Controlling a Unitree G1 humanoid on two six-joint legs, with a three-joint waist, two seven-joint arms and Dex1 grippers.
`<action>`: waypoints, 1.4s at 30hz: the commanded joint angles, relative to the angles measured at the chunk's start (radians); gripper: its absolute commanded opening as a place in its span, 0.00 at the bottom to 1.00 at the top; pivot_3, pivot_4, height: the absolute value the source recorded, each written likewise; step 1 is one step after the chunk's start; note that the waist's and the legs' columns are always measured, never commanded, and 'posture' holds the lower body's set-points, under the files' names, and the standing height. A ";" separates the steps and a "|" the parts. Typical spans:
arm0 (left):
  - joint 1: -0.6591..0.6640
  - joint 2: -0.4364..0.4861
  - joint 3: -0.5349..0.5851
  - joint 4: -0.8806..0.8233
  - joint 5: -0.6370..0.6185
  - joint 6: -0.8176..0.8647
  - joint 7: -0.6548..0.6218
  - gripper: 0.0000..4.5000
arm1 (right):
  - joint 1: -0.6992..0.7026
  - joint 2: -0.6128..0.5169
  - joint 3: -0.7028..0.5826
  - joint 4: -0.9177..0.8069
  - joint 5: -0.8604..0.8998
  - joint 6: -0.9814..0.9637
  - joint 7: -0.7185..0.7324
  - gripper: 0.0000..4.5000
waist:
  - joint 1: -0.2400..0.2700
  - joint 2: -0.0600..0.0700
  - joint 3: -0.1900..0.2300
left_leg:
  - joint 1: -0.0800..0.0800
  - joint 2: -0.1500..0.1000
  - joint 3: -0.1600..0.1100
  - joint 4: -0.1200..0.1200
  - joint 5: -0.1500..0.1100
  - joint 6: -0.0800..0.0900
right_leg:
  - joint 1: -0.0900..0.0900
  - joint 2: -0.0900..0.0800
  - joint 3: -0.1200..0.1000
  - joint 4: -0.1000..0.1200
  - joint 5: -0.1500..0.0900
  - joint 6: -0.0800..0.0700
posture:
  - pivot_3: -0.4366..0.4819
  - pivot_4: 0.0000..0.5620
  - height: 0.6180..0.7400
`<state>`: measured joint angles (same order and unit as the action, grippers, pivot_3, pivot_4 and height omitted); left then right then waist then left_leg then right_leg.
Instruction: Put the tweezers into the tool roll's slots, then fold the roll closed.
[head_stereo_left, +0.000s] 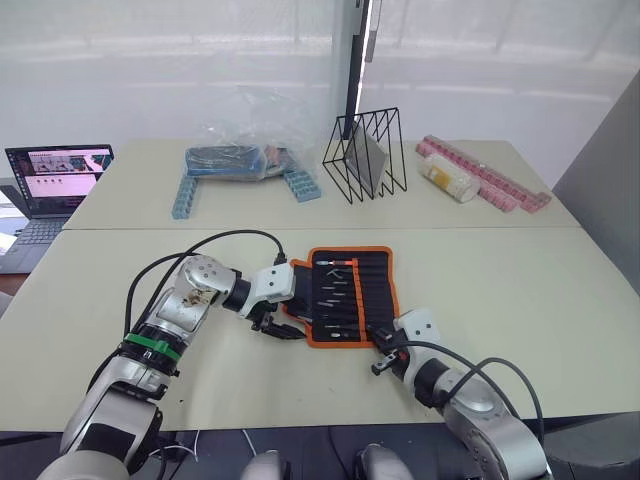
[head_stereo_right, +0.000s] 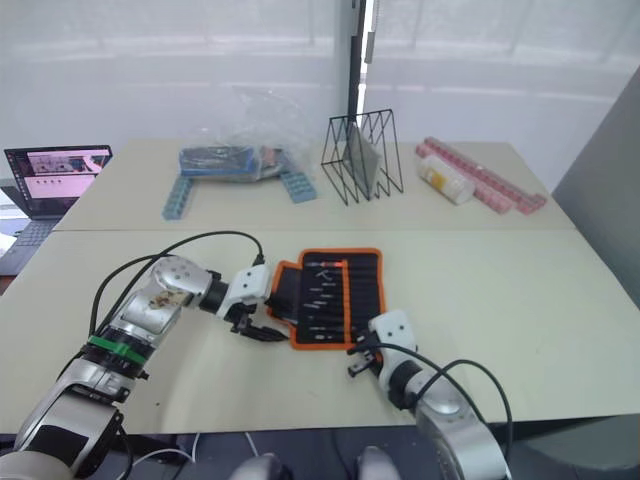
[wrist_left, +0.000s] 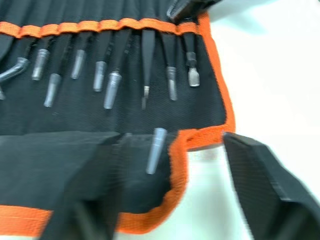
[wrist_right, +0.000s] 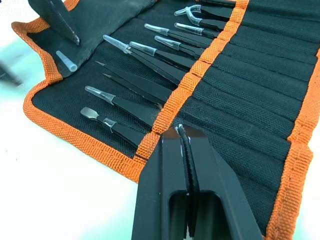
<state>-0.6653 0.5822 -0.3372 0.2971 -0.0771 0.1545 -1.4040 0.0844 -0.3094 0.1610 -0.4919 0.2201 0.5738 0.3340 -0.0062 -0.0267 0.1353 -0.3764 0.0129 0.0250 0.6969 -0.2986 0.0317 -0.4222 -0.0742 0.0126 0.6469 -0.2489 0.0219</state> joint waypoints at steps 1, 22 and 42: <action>0.007 0.019 0.019 -0.062 -0.007 0.003 0.006 0.79 | -0.006 -0.005 -0.007 -0.019 0.017 -0.014 0.027 0.00 | 0.000 0.000 0.000 | 0.000 0.000 0.000 0.000 0.000 0.000 | 0.000 0.000 0.000 0.000 0.000 0.000 | 0.48 0.27 0.86; 0.343 0.259 0.353 -0.479 -0.242 0.234 0.118 0.80 | -0.307 0.091 0.228 0.071 -0.043 -0.061 0.105 0.99 | -0.004 0.001 0.001 | -0.001 0.001 -0.001 -0.001 0.000 0.000 | -0.002 -0.001 -0.001 0.000 0.000 0.000 | 0.48 0.27 0.86; 0.786 0.211 0.617 -0.827 -0.378 0.325 0.419 0.80 | -0.461 0.163 0.346 0.311 -0.252 -0.138 0.106 0.66 | -0.007 0.001 0.001 | -0.001 0.001 -0.001 -0.002 0.000 -0.001 | -0.003 -0.003 -0.001 0.001 0.000 0.000 | 0.48 0.27 0.86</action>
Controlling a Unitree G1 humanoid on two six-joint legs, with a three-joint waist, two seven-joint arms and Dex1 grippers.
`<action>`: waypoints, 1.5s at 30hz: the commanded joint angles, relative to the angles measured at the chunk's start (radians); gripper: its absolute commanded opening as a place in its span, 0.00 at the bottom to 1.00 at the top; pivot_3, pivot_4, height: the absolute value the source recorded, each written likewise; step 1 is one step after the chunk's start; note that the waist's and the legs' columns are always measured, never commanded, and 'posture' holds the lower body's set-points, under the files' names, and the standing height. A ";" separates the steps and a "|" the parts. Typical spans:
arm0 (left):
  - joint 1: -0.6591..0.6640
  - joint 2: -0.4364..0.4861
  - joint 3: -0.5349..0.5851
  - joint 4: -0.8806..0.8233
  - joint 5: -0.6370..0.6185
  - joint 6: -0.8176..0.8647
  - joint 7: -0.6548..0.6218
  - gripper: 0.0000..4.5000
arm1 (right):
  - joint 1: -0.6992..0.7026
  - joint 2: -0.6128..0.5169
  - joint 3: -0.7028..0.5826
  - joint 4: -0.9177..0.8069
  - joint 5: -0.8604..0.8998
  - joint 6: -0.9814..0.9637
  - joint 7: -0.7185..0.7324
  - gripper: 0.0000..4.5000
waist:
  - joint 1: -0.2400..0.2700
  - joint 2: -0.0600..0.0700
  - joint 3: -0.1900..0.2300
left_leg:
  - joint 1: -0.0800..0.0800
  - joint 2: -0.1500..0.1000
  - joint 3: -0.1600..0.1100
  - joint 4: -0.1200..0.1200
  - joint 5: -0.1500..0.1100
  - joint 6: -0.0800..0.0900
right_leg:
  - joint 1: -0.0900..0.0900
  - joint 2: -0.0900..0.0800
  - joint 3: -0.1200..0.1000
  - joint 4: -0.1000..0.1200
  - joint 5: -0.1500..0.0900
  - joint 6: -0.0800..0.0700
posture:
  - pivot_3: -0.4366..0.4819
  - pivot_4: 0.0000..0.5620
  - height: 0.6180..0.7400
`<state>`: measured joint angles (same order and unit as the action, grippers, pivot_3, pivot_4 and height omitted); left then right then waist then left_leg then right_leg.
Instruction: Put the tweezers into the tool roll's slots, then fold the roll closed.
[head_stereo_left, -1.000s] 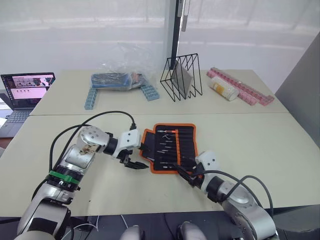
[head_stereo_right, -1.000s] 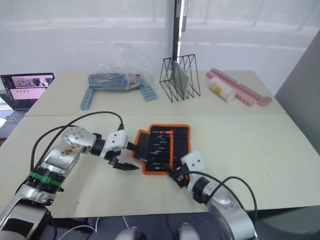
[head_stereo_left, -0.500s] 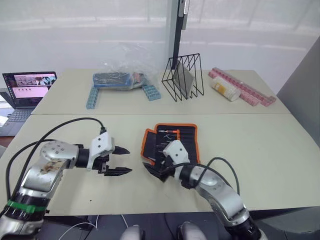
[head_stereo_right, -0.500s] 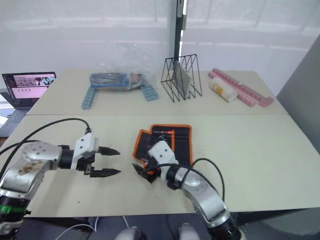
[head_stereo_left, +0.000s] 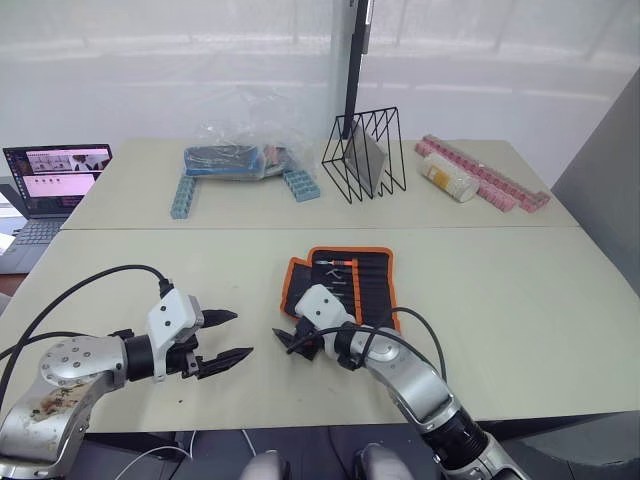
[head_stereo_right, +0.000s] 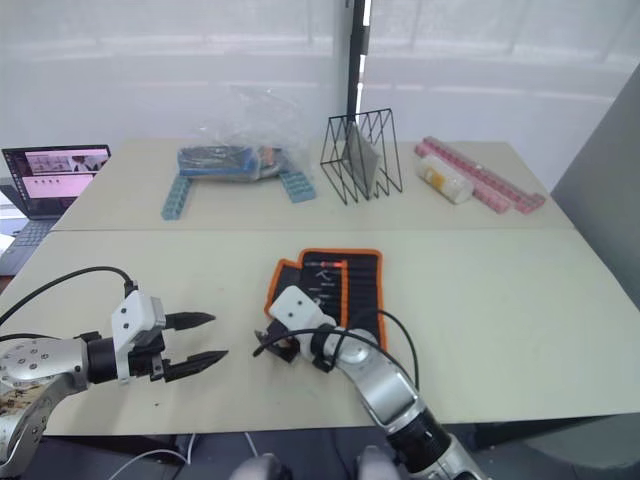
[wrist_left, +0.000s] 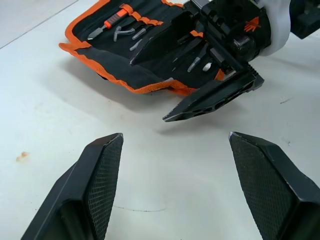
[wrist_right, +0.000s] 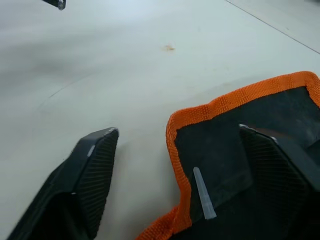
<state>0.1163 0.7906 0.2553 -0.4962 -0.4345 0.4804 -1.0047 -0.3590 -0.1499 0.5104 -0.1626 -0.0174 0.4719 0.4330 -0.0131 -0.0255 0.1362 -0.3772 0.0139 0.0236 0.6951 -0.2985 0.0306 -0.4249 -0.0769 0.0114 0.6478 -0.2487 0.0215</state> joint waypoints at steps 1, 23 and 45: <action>0.007 0.003 0.023 -0.035 -0.022 -0.001 0.024 0.80 | -0.019 0.001 -0.003 -0.017 -0.020 -0.042 0.010 0.59 | 0.000 0.000 0.000 | 0.000 0.000 0.000 0.000 0.000 0.000 | 0.000 0.000 0.000 0.000 0.000 0.000 | 0.48 0.27 0.86; -0.035 0.003 -0.005 0.044 -0.026 -0.028 0.054 0.80 | 0.057 -0.076 -0.055 -0.113 0.088 -0.117 0.195 0.02 | 0.000 0.000 0.000 | 0.000 0.000 0.000 -0.001 0.000 0.000 | 0.000 0.000 0.000 -0.001 0.000 0.000 | 0.48 0.27 0.86; -0.005 -0.005 -0.024 0.082 -0.021 -0.077 0.053 0.80 | 0.179 -0.314 -0.139 -0.263 0.241 -0.021 0.388 0.02 | 0.002 0.000 0.000 | 0.001 0.000 0.000 -0.001 0.000 0.000 | 0.001 0.000 0.000 -0.001 0.000 0.000 | 0.48 0.27 0.86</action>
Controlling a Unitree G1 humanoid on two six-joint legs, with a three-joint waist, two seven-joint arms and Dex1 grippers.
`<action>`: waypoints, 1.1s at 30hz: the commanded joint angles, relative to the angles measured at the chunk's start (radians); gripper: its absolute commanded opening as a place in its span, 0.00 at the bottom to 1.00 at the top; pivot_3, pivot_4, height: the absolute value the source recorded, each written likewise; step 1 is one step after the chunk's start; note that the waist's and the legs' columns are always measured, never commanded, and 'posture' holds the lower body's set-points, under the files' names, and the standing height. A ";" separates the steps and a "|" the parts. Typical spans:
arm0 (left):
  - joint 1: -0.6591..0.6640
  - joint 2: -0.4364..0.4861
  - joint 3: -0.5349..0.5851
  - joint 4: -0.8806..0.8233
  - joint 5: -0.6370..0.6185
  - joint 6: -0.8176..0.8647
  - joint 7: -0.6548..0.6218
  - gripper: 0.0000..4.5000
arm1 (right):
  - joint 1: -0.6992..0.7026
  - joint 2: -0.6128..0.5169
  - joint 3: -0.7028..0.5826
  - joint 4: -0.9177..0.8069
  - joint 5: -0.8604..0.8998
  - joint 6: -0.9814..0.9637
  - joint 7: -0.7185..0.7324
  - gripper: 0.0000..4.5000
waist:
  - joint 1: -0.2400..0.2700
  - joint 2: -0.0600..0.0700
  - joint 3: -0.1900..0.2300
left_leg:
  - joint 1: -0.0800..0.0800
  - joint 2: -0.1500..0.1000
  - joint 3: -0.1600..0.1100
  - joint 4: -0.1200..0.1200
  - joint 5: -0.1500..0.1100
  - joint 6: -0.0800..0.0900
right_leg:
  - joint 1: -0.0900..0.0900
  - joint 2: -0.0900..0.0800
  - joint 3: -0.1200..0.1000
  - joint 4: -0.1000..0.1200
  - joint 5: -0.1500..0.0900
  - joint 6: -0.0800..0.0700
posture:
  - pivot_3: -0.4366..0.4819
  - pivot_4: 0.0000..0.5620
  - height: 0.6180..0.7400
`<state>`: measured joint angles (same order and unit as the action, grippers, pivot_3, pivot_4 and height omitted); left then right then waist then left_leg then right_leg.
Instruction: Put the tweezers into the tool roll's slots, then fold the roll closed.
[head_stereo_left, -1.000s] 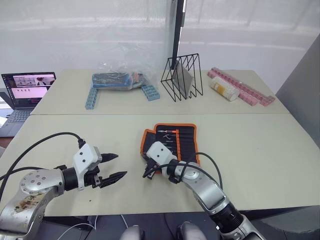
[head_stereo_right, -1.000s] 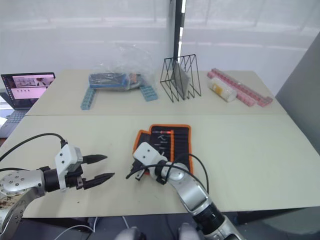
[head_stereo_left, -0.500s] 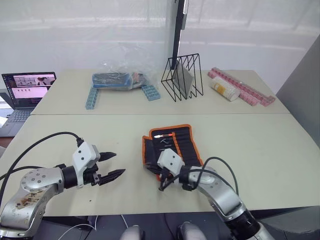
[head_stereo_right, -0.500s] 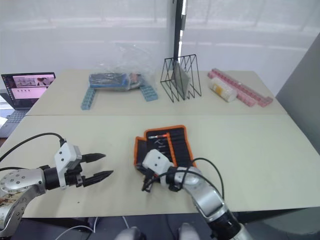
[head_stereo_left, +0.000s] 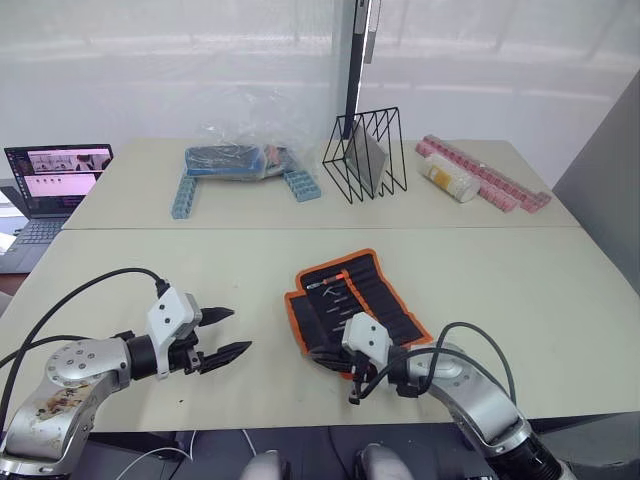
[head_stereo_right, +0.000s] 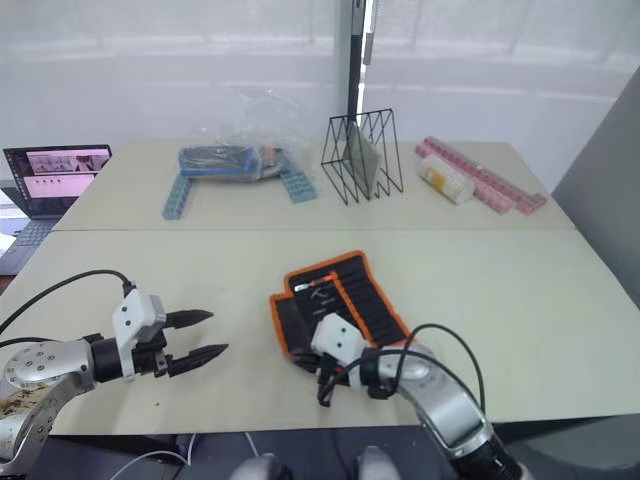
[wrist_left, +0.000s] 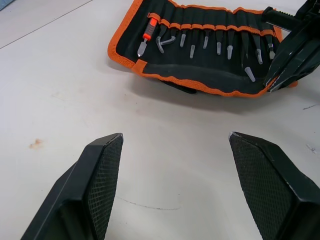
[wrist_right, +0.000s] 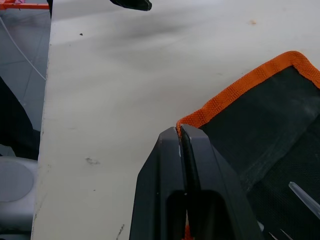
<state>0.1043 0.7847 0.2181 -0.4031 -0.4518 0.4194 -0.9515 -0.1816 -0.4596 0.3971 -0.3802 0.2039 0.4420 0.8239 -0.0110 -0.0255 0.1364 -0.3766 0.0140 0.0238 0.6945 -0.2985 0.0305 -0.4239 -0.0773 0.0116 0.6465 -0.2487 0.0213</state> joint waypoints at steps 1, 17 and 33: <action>0.010 0.002 0.012 -0.010 -0.004 -0.018 0.000 0.80 | 0.004 -0.007 -0.028 -0.049 0.023 0.013 -0.003 0.02 | 0.000 0.000 0.000 | 0.000 0.000 0.000 0.000 0.000 0.000 | 0.000 0.000 0.000 0.000 0.000 0.000 | 0.48 0.27 0.86; -0.014 0.006 -0.004 -0.028 -0.012 -0.014 0.008 0.80 | 0.027 -0.022 -0.077 -0.106 0.061 0.046 -0.027 0.99 | 0.005 0.000 0.000 | 0.000 0.000 0.000 0.000 0.000 0.000 | 0.000 0.000 0.000 0.000 0.000 0.000 | 0.48 0.27 0.86; -0.714 -0.066 -0.360 1.001 0.358 -0.861 -0.362 0.80 | 0.053 0.044 -0.056 -0.149 -0.019 0.096 -0.217 0.99 | 0.027 -0.001 0.000 | -0.001 -0.006 0.001 0.002 0.000 0.000 | 0.000 0.001 -0.003 0.000 0.000 0.000 | 0.48 0.27 0.86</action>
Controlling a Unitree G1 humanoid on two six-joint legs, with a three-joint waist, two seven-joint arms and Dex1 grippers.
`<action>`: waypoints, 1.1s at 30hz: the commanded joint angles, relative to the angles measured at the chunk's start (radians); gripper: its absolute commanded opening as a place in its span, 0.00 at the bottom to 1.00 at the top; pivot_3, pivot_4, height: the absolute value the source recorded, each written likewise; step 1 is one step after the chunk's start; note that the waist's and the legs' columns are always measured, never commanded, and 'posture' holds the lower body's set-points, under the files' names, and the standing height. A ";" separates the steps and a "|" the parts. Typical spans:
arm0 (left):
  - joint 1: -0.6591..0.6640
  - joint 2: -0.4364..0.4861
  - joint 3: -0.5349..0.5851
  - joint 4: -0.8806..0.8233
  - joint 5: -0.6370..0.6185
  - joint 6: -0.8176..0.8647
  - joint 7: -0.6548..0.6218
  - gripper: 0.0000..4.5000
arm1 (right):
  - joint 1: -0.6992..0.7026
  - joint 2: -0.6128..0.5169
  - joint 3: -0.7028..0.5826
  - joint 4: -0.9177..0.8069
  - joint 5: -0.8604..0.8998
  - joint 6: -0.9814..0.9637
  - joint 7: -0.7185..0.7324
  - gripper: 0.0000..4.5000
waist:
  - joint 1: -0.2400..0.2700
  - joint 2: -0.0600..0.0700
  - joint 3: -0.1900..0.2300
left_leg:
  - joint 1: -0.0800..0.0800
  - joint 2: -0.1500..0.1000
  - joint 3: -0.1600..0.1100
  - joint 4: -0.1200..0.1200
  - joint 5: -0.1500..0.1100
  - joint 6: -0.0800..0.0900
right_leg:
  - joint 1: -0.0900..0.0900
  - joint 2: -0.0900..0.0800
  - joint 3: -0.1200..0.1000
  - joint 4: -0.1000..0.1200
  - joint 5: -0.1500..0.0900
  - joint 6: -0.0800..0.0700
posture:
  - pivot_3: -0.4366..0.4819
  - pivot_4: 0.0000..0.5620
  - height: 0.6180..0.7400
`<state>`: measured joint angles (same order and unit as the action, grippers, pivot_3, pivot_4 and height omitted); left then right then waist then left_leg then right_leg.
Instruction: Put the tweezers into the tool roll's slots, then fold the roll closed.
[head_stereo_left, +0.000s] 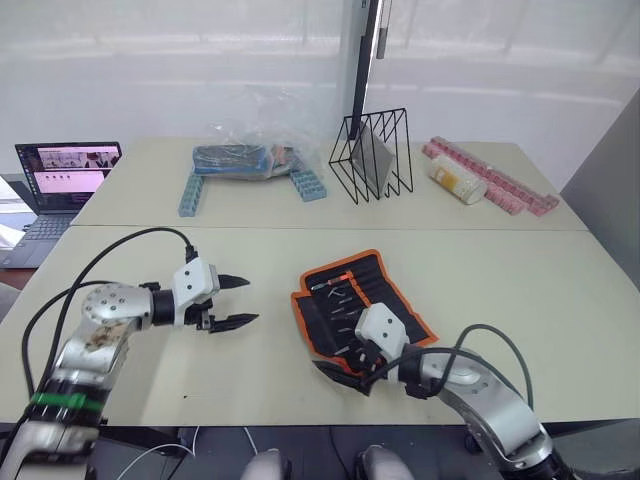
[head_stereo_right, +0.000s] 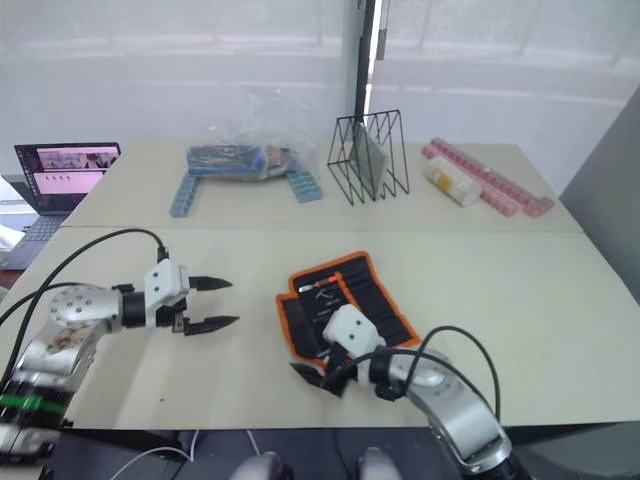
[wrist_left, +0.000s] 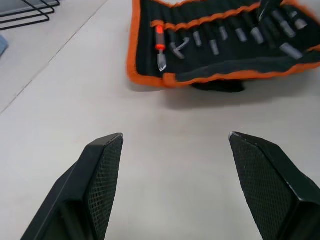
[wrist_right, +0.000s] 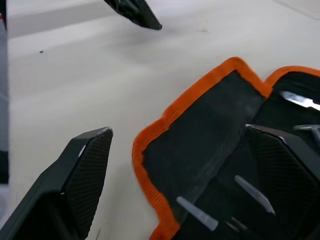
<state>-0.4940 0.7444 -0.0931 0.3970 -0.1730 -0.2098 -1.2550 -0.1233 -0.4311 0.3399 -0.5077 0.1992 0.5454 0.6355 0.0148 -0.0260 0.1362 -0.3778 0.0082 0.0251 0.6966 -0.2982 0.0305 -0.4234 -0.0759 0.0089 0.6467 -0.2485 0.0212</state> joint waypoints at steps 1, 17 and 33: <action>-0.171 -0.043 -0.068 0.291 0.105 -0.303 -0.072 0.80 | -0.005 0.018 0.005 -0.020 -0.019 -0.008 -0.034 0.99 | -0.001 0.000 0.000 | -0.001 -0.001 0.000 0.001 0.000 0.000 | 0.000 0.000 -0.001 0.000 0.000 0.000 | 0.48 0.27 0.86; -0.510 -0.292 -0.167 0.839 0.333 -0.716 -0.012 0.80 | 0.051 -0.006 -0.025 -0.097 0.011 0.010 -0.032 0.99 | -0.013 -0.001 0.000 | -0.008 -0.002 -0.004 0.007 -0.002 0.004 | 0.000 -0.001 -0.002 -0.001 0.002 0.005 | 0.48 0.27 0.86; -0.520 -0.309 -0.162 0.860 0.364 -0.719 -0.073 0.01 | 0.018 -0.015 0.027 -0.056 -0.017 0.012 -0.032 1.00 | -0.007 -0.001 0.000 | -0.008 -0.002 -0.004 0.010 -0.002 0.004 | 0.000 -0.001 -0.001 -0.001 0.003 0.006 | 0.48 0.27 0.86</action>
<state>-1.0100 0.4248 -0.2620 1.2635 0.1952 -0.9190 -1.3228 -0.0964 -0.4454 0.3581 -0.5459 0.1795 0.5568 0.5948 0.0078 -0.0271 0.1362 -0.3854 0.0062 0.0208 0.7069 -0.3003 0.0344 -0.4237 -0.0769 0.0075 0.6459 -0.2460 0.0272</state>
